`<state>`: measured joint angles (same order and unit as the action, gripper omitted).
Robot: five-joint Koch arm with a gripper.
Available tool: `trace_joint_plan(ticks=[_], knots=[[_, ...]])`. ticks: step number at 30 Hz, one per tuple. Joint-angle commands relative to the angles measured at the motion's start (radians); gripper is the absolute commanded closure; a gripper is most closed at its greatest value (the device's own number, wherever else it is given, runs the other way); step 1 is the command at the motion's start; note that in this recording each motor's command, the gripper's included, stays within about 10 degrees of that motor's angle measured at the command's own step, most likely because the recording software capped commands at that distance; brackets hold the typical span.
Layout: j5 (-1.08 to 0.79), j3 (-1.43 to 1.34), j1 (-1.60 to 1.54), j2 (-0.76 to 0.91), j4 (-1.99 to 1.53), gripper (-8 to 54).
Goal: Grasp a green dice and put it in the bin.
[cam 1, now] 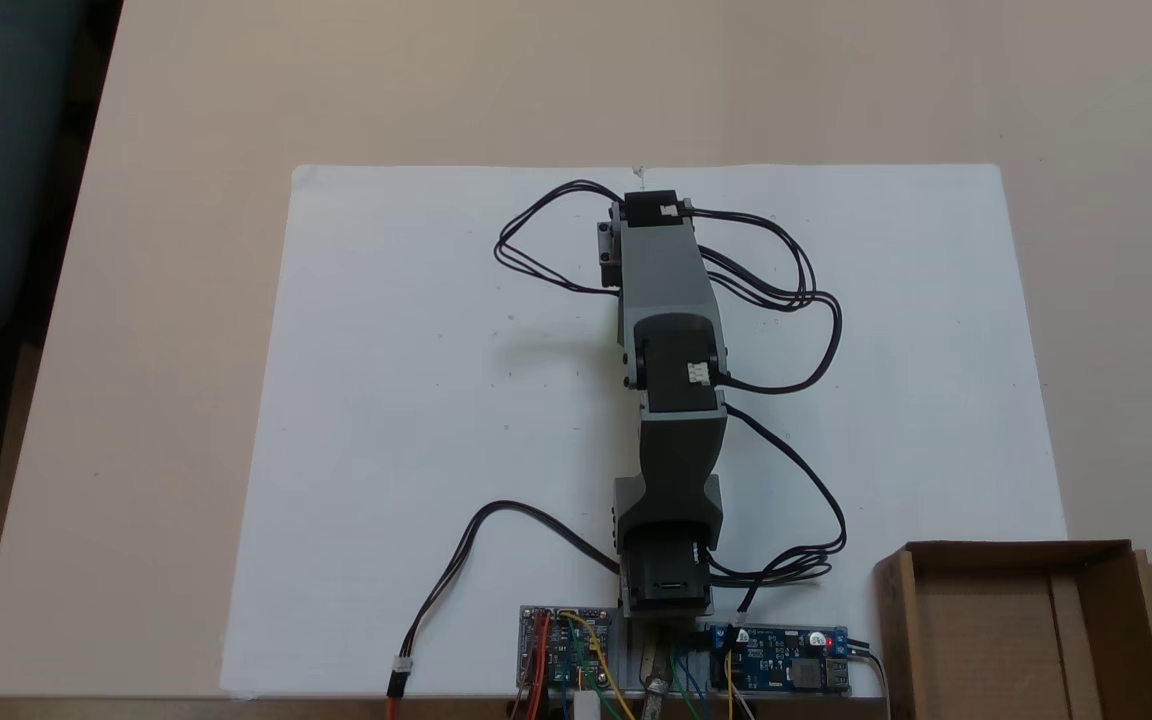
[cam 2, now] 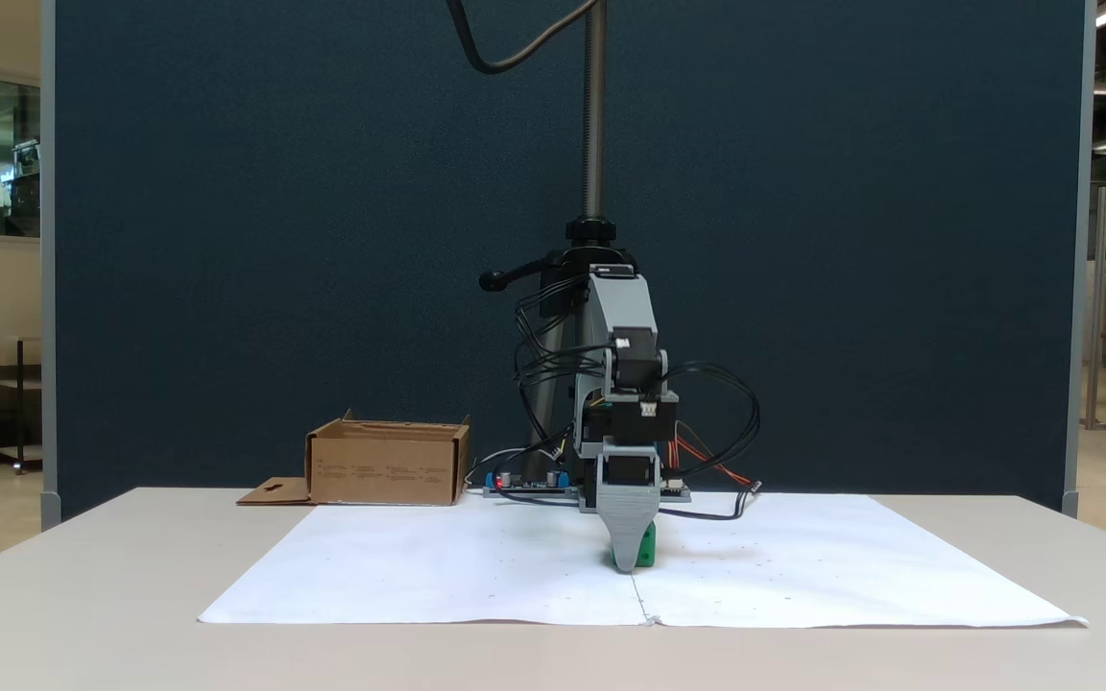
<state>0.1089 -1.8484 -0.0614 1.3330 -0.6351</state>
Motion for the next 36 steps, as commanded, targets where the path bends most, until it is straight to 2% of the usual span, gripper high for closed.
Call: trace_joint_plan(ticks=[1,3,5,7,13,22,27,36], knots=[[0.052,0.002,-0.002,0.025,0.025,9.1],[0.052,0.002,0.002,0.021,0.026,10.3],[0.052,0.002,0.008,0.021,0.032,15.4],[0.052,-0.006,0.011,0.020,0.046,16.9],[0.051,-0.025,0.011,0.006,0.075,31.1],[0.046,-0.026,0.005,0.009,0.075,32.7],[0.043,-0.012,-0.005,0.097,0.015,32.7],[0.044,0.327,0.006,0.132,-0.395,32.6]])
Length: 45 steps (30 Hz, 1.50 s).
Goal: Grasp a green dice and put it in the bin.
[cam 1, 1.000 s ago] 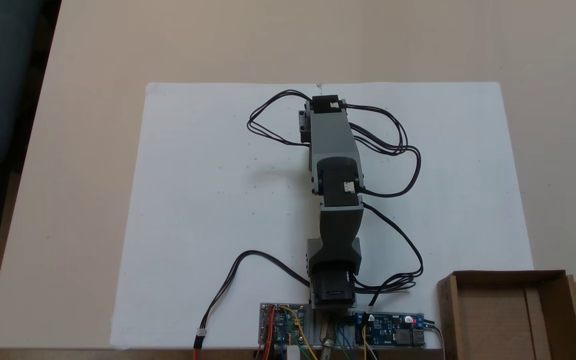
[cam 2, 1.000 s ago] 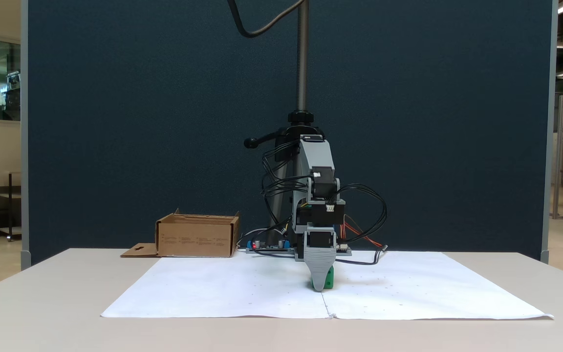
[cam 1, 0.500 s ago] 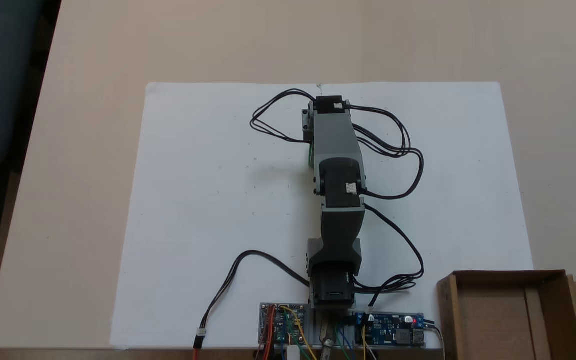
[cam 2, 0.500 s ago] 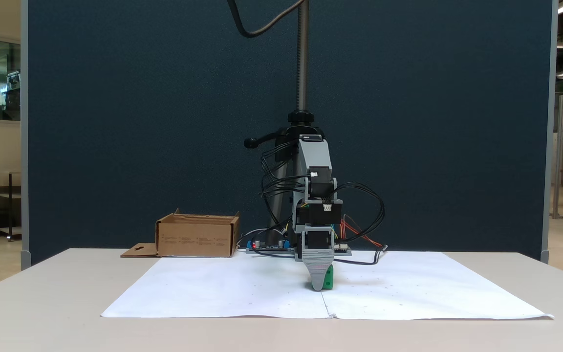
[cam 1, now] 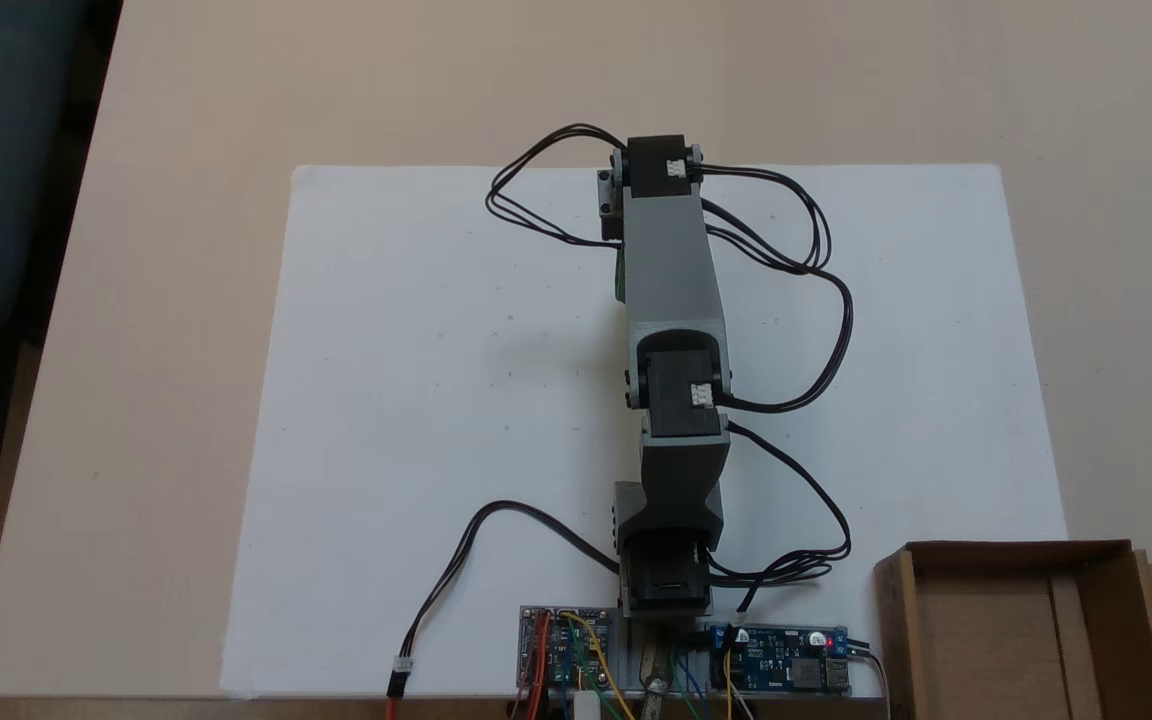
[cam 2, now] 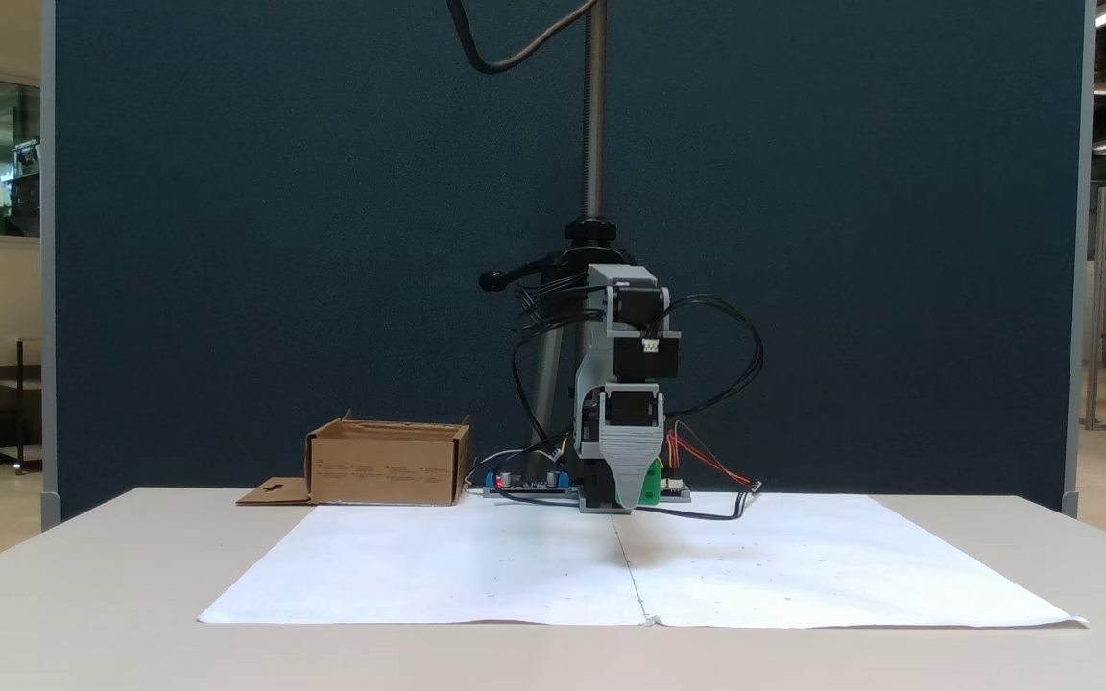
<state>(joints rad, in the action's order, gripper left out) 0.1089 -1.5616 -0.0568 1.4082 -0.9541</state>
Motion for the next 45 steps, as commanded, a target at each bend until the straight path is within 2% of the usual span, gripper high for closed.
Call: trace_joint_plan(ticks=[1,7,14,26,33,37,45], knots=[[0.044,0.069,0.009,0.057,-0.165,32.6],[0.043,0.298,0.080,0.057,-0.403,32.7],[0.008,0.382,0.169,0.057,-0.402,32.7],[-0.262,0.577,0.684,0.055,-0.390,32.7],[-0.324,0.598,1.031,0.055,-0.397,32.7],[-0.356,0.598,1.335,0.055,-0.400,32.7],[-0.380,0.678,1.600,0.020,-0.399,32.7]])
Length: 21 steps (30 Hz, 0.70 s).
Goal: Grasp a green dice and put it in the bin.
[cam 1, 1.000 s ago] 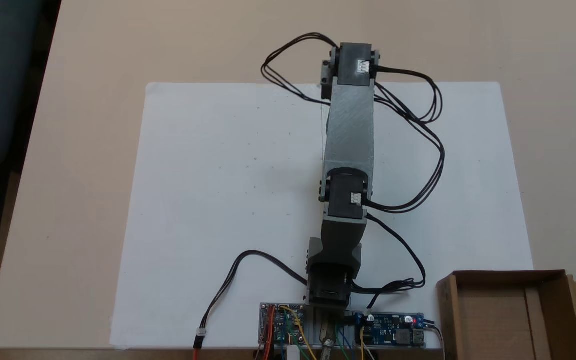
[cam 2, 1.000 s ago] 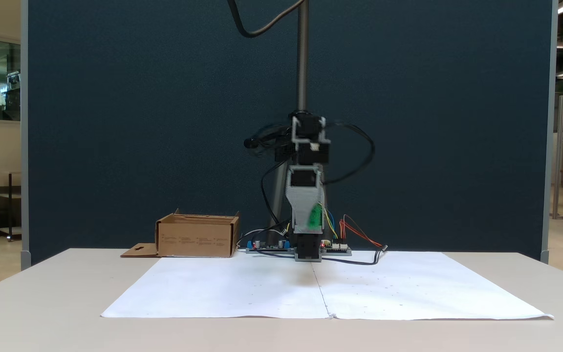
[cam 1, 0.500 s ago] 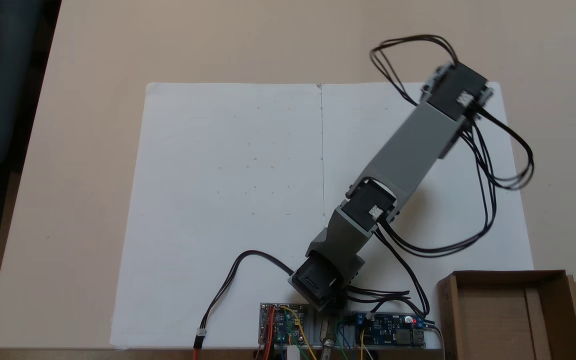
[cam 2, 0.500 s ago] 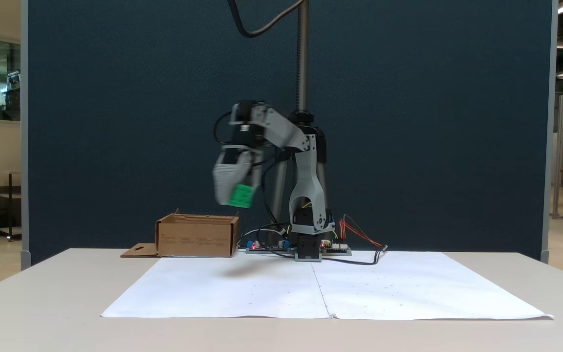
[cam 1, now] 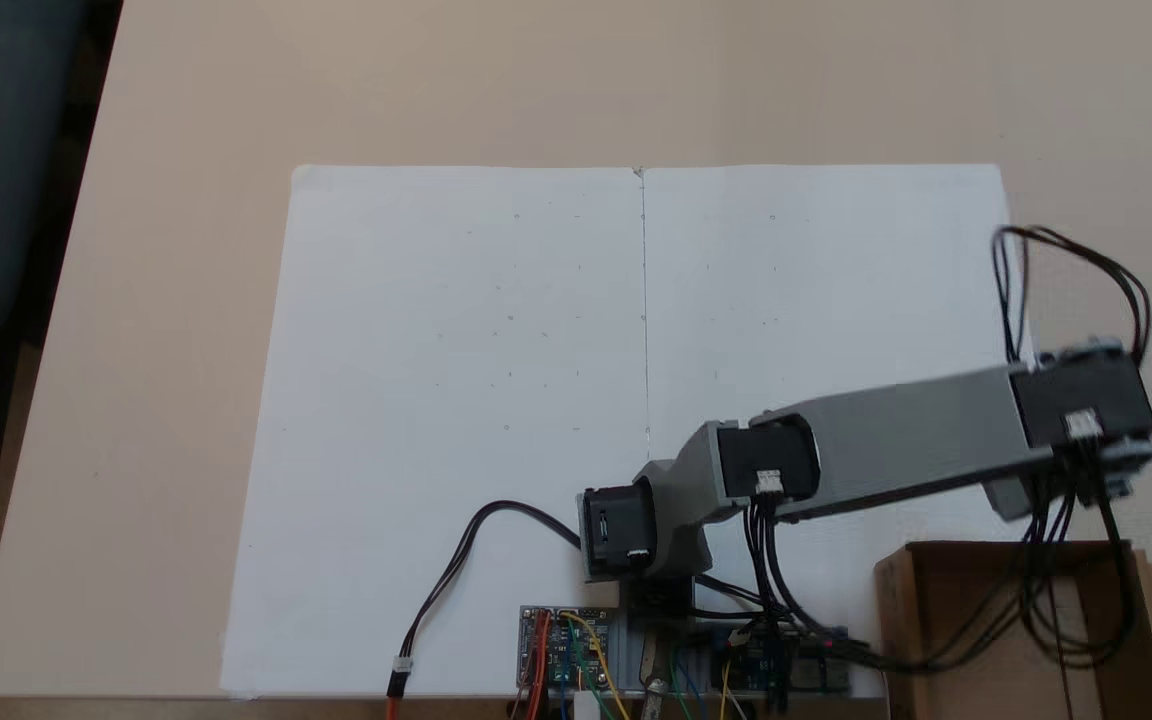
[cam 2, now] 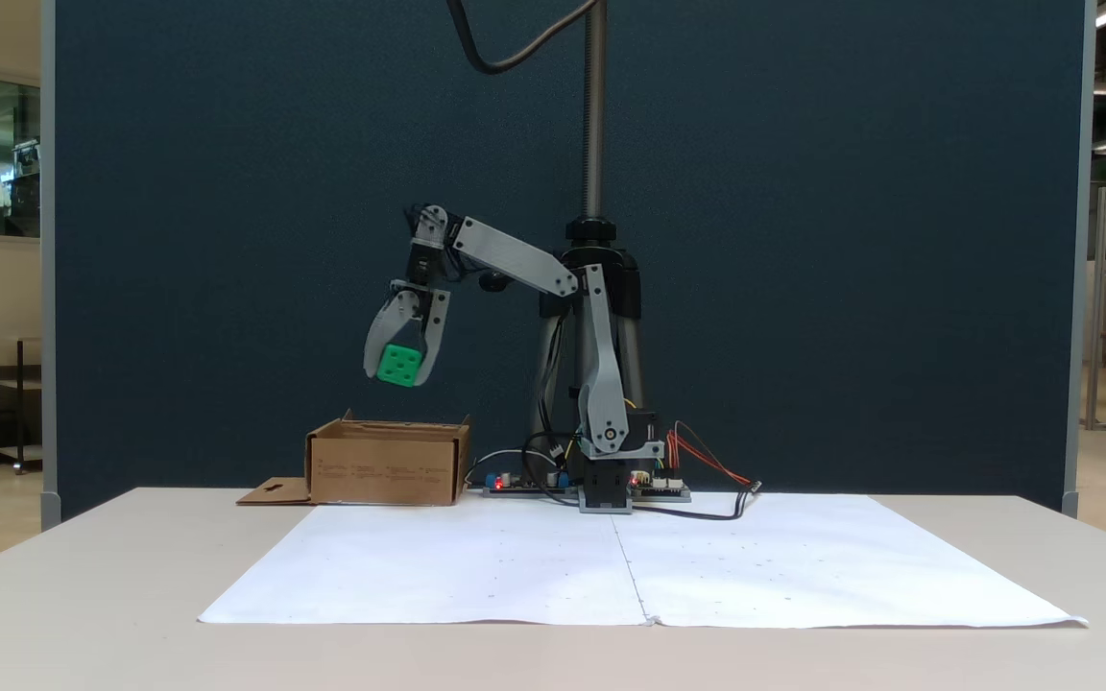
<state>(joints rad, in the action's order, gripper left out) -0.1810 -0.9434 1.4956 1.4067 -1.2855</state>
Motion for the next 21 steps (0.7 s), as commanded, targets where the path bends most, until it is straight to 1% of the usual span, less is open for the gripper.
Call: trace_joint_plan(ticks=[1,5,11,21], knots=[[-0.098,0.072,0.074,0.012,-0.069,32.7],[-0.140,0.077,0.146,-0.034,-0.058,32.7],[-0.150,0.078,0.183,-0.120,-0.023,32.6],[-0.152,0.081,0.262,-0.144,-0.009,32.6]])
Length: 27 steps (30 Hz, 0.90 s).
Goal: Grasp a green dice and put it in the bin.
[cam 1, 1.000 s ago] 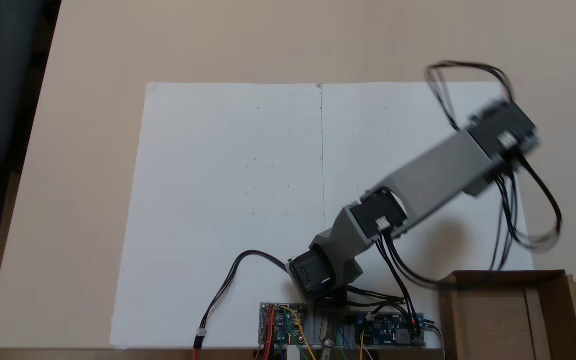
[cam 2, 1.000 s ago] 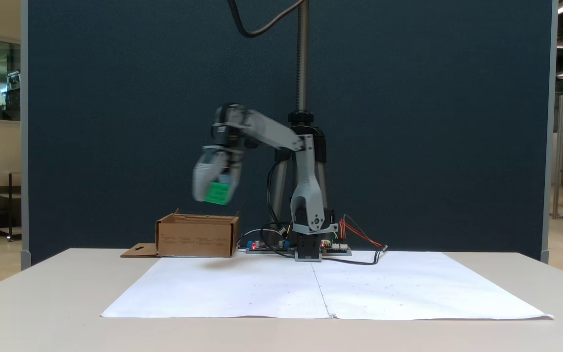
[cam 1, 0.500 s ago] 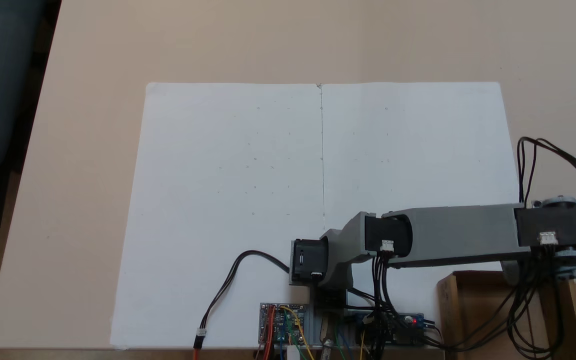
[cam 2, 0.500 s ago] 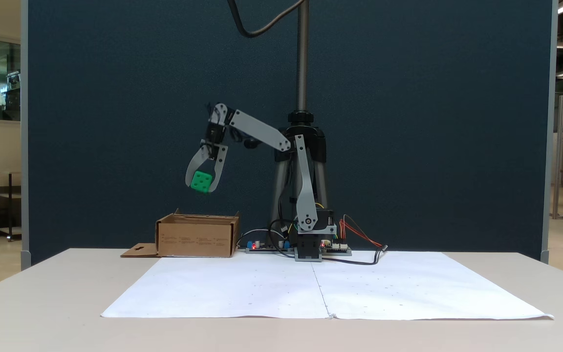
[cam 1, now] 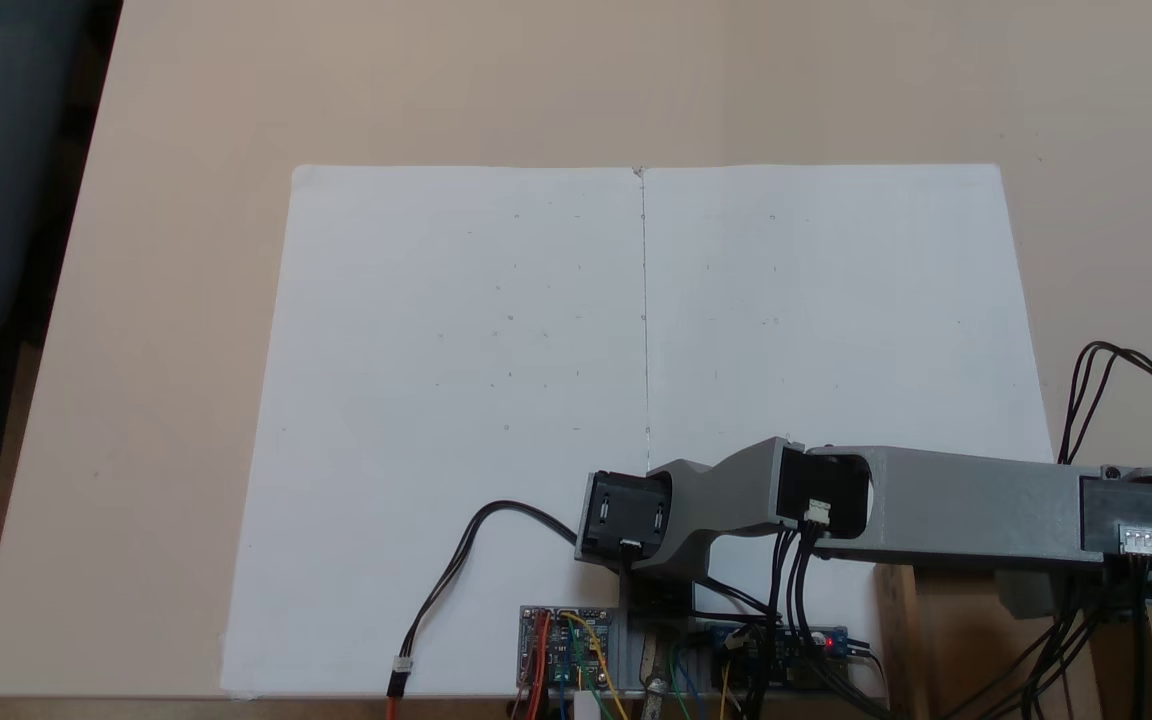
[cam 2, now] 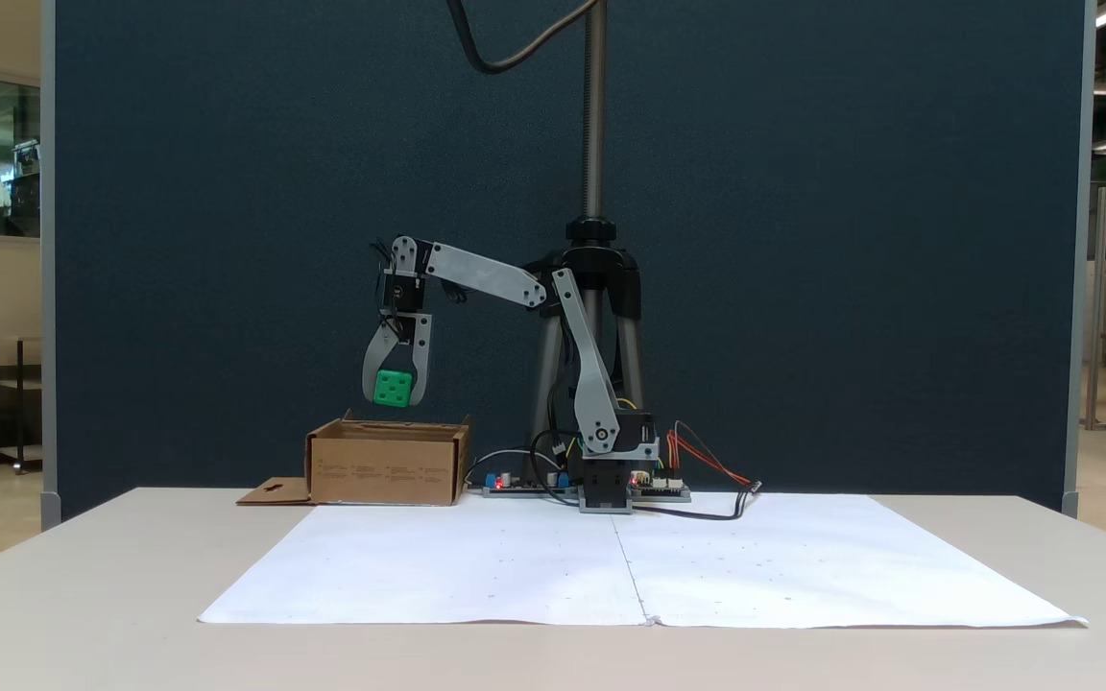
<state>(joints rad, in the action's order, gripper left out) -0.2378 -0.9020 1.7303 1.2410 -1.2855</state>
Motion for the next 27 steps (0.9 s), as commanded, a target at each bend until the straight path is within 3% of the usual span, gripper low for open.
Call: trace_joint_plan(ticks=[1,3,6,10,19,27], knots=[[-0.095,0.040,0.029,0.021,-0.008,32.6],[-0.095,0.040,0.032,0.020,-0.005,30.7],[-0.094,0.032,0.044,0.015,-0.035,15.7],[-0.094,0.032,0.067,0.015,-0.041,2.4],[-0.081,0.035,0.035,0.029,-0.032,2.1],[0.146,0.041,-0.359,0.192,0.041,2.2]])
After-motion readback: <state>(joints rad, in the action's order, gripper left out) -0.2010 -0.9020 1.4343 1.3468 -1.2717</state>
